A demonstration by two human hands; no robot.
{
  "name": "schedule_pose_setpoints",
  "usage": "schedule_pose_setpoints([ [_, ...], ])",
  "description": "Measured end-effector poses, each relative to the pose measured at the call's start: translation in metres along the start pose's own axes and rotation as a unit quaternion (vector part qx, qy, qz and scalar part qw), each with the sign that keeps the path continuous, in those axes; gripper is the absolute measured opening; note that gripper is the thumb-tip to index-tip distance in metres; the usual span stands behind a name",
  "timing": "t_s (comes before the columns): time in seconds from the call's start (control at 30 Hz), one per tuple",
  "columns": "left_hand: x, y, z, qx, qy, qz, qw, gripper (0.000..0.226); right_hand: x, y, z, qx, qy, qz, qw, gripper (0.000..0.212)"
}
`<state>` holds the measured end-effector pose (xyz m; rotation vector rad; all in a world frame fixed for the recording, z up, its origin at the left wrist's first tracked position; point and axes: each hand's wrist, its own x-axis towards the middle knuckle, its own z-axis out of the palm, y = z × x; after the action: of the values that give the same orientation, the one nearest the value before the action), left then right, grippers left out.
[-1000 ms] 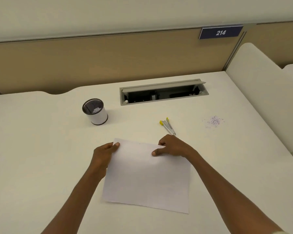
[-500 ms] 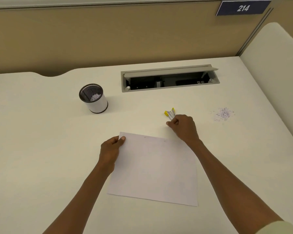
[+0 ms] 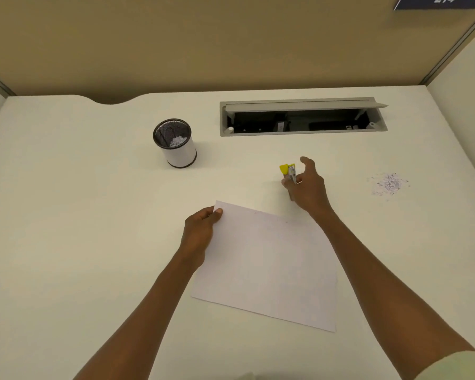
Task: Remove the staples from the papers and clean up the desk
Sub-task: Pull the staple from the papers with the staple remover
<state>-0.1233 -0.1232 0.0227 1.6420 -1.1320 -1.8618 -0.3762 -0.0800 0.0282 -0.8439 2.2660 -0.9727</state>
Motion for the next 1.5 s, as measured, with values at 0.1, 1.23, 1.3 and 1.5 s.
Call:
schedule_pose_setpoints([
  [0.1, 0.000, -0.003, -0.002, 0.016, 0.003, 0.003, 1.000, 0.015, -0.027, -0.023, 0.006, 0.109, -0.043, 0.010, 0.993, 0.053],
  [1.23, -0.002, -0.015, -0.005, 0.070, -0.020, 0.072, 0.995, 0.022, -0.042, 0.002, 0.055, -0.050, -0.246, -0.244, 0.937, 0.022],
  [1.3, -0.001, -0.014, -0.005, 0.072, -0.019, 0.077, 0.994, 0.022, -0.039, 0.001, 0.054, -0.058, -0.240, -0.243, 0.938, 0.019],
  [1.5, 0.004, -0.018, -0.006, 0.078, -0.020, 0.082, 0.993, 0.016, -0.037, -0.001, 0.060, -0.043, -0.248, -0.204, 0.946, 0.023],
])
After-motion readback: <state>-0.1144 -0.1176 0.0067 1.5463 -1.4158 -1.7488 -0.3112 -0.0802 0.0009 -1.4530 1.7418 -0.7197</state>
